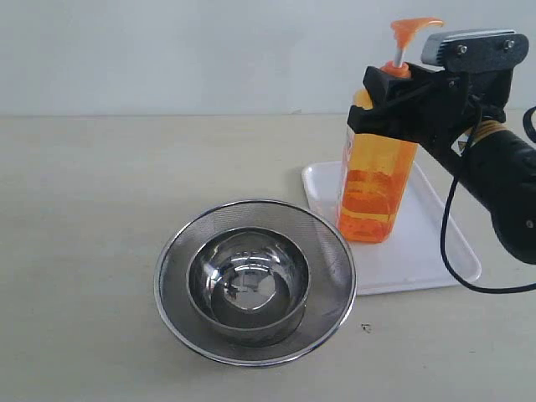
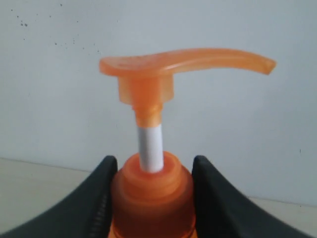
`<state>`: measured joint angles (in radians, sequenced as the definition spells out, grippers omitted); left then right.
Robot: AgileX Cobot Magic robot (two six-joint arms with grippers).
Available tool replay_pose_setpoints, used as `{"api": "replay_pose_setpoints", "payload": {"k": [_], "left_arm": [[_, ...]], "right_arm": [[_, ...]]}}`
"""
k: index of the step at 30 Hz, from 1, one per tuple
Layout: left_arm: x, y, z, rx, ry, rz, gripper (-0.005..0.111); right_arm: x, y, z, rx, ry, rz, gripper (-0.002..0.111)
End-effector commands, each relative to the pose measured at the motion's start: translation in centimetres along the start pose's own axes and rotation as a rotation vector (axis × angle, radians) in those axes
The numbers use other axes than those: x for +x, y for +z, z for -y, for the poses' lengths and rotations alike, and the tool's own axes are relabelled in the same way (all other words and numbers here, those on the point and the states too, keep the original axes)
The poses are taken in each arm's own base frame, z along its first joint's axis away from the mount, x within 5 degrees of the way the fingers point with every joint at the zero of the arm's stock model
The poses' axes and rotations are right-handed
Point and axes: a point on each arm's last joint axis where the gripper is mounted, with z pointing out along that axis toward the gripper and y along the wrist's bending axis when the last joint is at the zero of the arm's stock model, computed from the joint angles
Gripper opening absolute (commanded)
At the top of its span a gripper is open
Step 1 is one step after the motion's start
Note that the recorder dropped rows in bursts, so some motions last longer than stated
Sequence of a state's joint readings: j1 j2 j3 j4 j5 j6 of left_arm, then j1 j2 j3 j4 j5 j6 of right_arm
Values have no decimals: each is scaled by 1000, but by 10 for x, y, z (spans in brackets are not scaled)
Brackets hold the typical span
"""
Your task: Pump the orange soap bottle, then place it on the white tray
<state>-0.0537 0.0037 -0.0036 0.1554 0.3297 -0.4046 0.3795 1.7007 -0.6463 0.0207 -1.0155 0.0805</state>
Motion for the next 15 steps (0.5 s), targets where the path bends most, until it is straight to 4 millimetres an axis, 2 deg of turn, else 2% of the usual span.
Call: {"api": "replay_pose_setpoints", "payload": {"k": [1,6,11,15], "left_arm": [[0,0,0,2,7,12,5],[0,0,0,2,7,12,5],[0,0,0,2,7,12,5],[0,0,0,2,7,12,5]], "right_arm": [[7,0,0,2,-2,-58,0],[1,-1,-1,-2,-64,-23,0],[-26,-7,-2,-1,-106,9,0],[-33,-10,-2,5,-153,10,0]]}}
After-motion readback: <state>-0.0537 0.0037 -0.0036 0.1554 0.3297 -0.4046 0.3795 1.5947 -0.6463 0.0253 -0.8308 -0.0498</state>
